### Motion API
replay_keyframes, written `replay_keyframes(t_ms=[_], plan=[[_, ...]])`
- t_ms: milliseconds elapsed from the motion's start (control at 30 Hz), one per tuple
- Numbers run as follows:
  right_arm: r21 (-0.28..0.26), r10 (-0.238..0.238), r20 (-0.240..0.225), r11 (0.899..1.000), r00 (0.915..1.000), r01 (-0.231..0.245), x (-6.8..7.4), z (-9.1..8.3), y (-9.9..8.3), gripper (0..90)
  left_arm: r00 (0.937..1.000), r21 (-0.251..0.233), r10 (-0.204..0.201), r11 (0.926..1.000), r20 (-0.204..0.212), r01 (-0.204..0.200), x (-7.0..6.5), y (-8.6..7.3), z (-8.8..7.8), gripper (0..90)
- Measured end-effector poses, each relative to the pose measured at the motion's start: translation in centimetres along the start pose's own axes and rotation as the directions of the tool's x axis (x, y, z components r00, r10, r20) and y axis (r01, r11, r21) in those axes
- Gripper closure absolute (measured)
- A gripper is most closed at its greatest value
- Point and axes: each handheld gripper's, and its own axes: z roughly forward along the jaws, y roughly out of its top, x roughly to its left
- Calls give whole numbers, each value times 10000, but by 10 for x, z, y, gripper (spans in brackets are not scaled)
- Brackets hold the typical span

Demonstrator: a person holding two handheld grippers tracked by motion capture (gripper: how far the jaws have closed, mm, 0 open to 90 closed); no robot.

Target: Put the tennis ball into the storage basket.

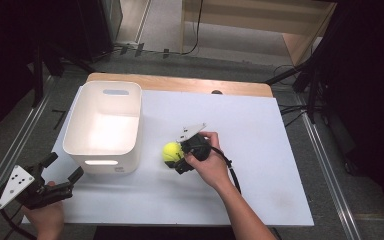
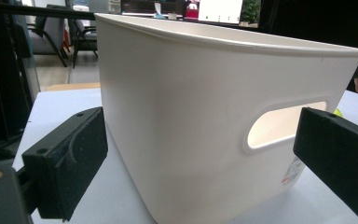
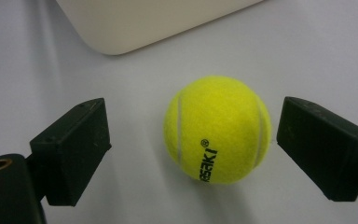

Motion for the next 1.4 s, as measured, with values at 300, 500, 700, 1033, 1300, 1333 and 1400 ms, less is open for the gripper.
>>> replay_keyframes(t_ms=[300,500,700,1033,1300,1333,1400], plan=[[318,-14,6,9995,10000,13,1,10,1,85,10000,-3,6,10000,15,-6,0,0,0,28],[596,-142,308,9981,9994,123,1,17,2,117,10000,-10,4,10000,16,-4,0,0,0,28],[805,-176,478,9967,9987,137,1,26,2,141,10000,-29,-1,10000,23,1,0,0,0,28],[709,-102,596,9975,9982,59,-1,29,2,313,10000,11,6,10000,3,-6,0,0,0,28],[486,165,811,9986,9966,-205,-5,23,3,495,10000,32,39,10000,10,-39,0,0,0,28],[539,223,757,9982,9969,-264,-5,24,3,479,10000,14,3,10000,-6,-3,0,0,0,28],[508,250,650,9983,9976,-283,-6,24,3,412,10000,-33,3,10000,18,-3,0,0,0,28]])
